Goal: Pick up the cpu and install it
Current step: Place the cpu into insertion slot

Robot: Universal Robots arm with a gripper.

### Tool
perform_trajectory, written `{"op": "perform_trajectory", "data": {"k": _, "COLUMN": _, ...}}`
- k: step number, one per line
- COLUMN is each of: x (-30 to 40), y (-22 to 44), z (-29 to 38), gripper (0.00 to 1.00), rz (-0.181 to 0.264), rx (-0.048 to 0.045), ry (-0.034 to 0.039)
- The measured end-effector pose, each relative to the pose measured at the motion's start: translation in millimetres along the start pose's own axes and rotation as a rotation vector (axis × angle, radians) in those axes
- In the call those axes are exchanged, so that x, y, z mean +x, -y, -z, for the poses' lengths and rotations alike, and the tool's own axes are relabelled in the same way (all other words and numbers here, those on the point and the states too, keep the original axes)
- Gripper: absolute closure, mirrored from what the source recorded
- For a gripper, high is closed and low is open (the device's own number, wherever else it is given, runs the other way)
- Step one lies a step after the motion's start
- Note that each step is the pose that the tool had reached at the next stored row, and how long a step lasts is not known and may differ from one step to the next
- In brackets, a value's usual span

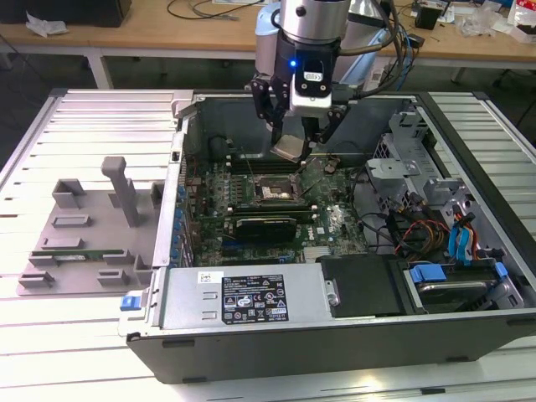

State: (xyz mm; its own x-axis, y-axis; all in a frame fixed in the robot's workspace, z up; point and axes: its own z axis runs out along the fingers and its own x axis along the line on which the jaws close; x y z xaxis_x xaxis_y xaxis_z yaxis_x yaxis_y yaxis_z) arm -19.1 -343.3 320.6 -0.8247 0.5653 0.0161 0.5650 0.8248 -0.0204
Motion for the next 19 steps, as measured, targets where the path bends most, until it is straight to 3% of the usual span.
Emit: {"op": "perform_trajectory", "data": {"k": 19, "x": 0.0, "y": 0.0, "z": -0.3, "gripper": 0.45, "rz": -0.143, "rx": 0.0014, "ry": -0.0004}}
